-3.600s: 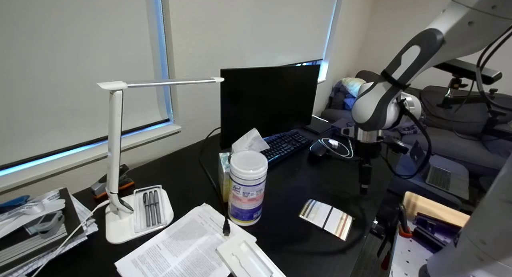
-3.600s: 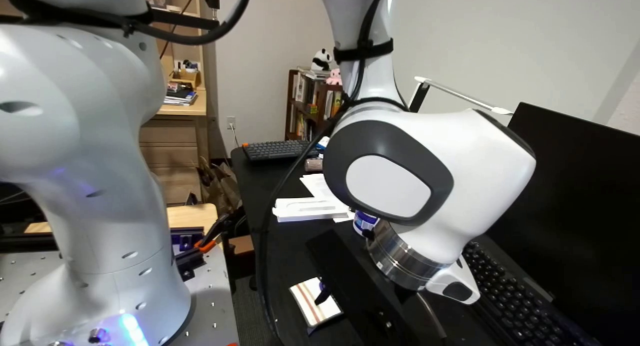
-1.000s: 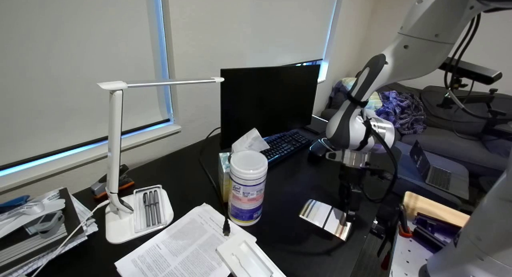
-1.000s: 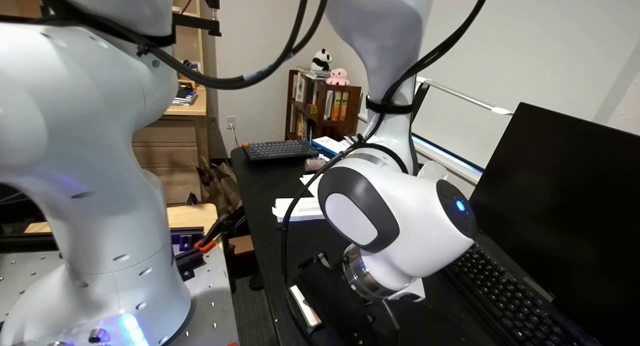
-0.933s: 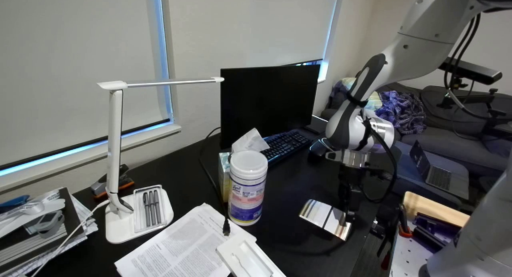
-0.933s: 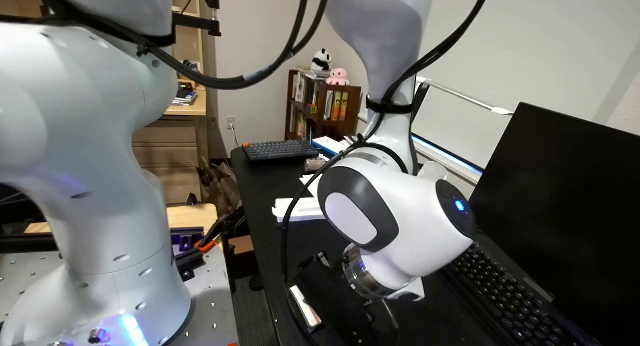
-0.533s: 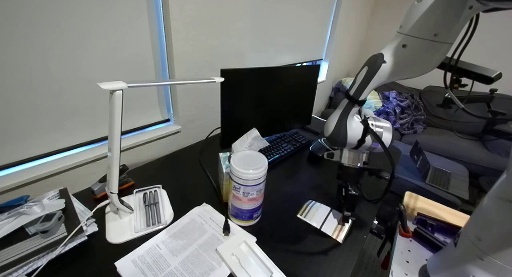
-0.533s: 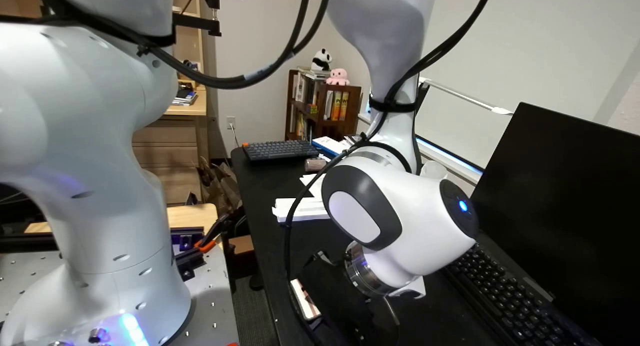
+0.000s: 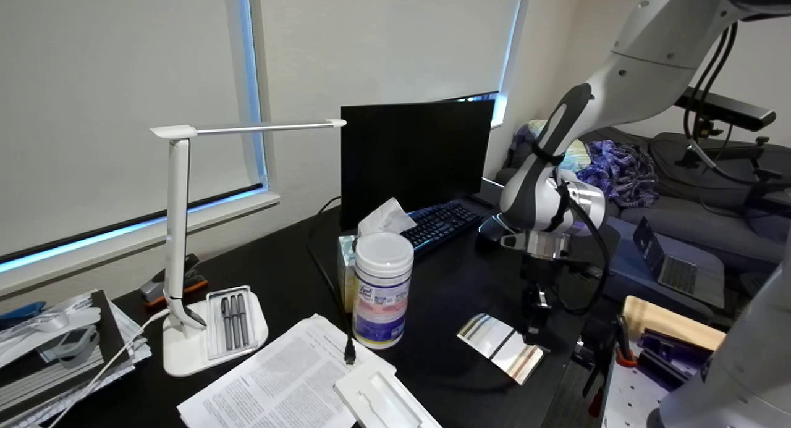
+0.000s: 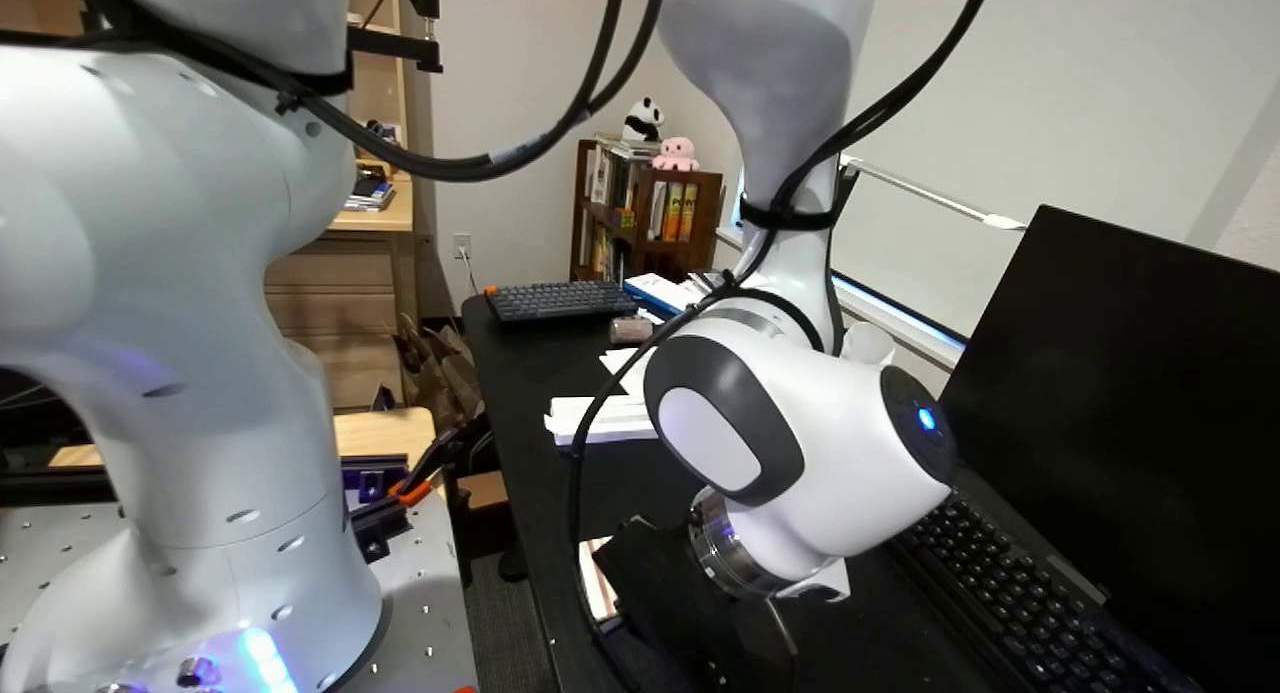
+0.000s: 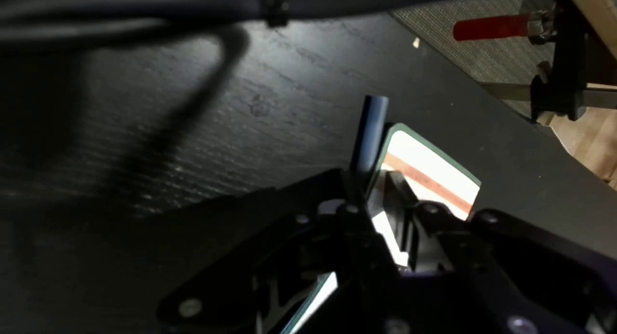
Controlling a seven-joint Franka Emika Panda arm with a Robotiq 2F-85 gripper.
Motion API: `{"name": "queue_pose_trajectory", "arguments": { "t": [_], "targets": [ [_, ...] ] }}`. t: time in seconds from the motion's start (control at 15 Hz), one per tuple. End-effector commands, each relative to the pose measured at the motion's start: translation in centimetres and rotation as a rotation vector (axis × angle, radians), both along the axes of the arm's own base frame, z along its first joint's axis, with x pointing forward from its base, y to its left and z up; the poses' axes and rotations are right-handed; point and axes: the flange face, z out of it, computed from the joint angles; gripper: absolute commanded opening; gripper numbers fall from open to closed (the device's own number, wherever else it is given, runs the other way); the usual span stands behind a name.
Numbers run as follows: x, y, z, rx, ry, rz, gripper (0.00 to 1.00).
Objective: Put the charging cables to the right and the other objects to the left
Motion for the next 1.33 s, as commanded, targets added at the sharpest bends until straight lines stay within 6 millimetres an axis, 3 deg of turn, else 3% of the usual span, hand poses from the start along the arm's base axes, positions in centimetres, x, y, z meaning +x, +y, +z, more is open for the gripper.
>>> {"name": "queue_pose_trajectory", "arguments": {
  "t": [0.0, 0.47, 0.8, 1.27],
  "targets": [
    [0.2, -0.3, -0.1, 0.024, -0.009, -0.009, 0.02],
    [0.1, -1.2, 1.1, 0.027, -0.005, -0.033, 0.05],
    [-0.3, -3.7, 2.3, 0.003, -0.029, -0.12, 0.04],
    [-0.6, -6.9, 6.9, 0.038, -0.114, -0.232, 0.04]
  ]
}}
